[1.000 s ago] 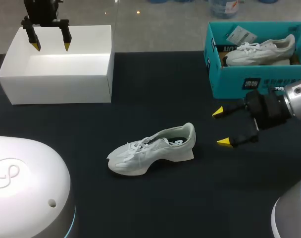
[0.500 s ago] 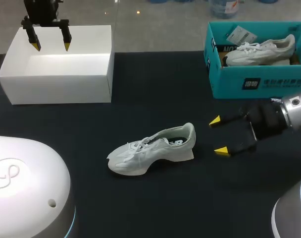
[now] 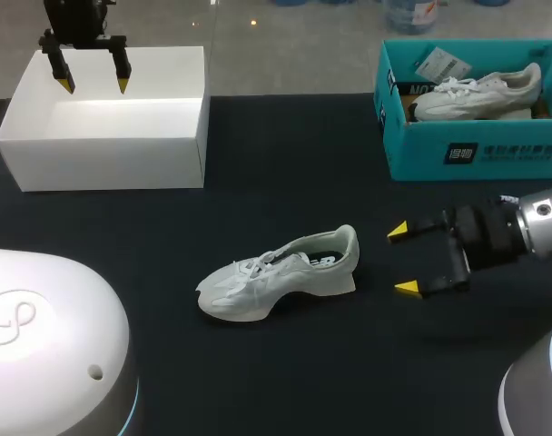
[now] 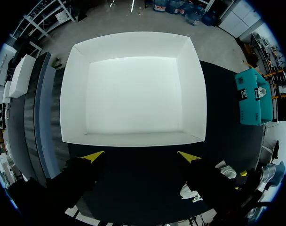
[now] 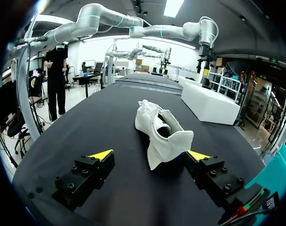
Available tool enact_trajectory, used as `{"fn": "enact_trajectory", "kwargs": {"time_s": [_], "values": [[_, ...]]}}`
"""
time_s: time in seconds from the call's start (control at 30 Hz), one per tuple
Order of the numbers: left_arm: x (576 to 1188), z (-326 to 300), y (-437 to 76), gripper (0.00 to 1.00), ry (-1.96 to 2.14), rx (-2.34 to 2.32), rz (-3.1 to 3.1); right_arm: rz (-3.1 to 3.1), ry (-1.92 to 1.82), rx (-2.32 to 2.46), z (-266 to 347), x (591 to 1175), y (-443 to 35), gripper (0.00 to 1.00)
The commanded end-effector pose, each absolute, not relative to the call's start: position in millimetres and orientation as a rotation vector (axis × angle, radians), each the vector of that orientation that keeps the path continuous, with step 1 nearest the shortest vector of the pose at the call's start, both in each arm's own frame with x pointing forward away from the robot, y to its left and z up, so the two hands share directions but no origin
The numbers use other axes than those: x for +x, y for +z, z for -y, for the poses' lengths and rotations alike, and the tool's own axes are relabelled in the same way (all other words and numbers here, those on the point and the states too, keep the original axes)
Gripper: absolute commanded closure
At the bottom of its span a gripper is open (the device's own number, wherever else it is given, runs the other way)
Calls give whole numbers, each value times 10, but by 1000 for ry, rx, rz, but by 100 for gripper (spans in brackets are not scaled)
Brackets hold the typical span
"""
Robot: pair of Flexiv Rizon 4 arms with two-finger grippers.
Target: Take the shoe out of the shoebox, open the shoe tongue, remove and reinsert the insole, then place the shoe into the shoebox
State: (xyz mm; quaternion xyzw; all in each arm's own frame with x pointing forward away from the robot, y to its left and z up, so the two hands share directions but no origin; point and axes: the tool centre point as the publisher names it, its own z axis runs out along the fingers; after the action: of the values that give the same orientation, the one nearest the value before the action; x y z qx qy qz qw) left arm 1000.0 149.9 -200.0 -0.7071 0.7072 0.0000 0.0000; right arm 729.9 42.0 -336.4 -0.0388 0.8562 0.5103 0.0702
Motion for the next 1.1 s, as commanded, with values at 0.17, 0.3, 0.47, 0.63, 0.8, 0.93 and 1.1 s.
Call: {"fn": "enact_trajectory", "kwargs": {"time_s": [0.17, 0.3, 0.47, 0.63, 0.8, 0.93, 1.1], "values": [[10000, -1499, -2000, 0, 0, -2221, -2222, -2561, 1506, -122, -210, 7355, -3339, 0], [10000, -1499, -2000, 0, 0, -2221, -2222, -2562, 1499, -132, -149, 7438, -3342, 0], [10000, -1499, -2000, 0, 0, -2221, -2222, -2562, 1500, -142, -148, 7524, -3388, 0], [10000, -1499, -2000, 0, 0, -2221, -2222, -2553, 1525, -164, -198, 7621, -3477, 0], [10000, -1499, -2000, 0, 0, -2221, -2222, -2554, 1546, -182, -260, 7711, -3556, 0], [10000, -1499, -2000, 0, 0, -2221, -2222, -2555, 1557, -193, -307, 7776, -3599, 0], [10000, -1499, -2000, 0, 0, -2221, -2222, -2552, 1566, -199, -379, 7829, -3641, 0]]}}
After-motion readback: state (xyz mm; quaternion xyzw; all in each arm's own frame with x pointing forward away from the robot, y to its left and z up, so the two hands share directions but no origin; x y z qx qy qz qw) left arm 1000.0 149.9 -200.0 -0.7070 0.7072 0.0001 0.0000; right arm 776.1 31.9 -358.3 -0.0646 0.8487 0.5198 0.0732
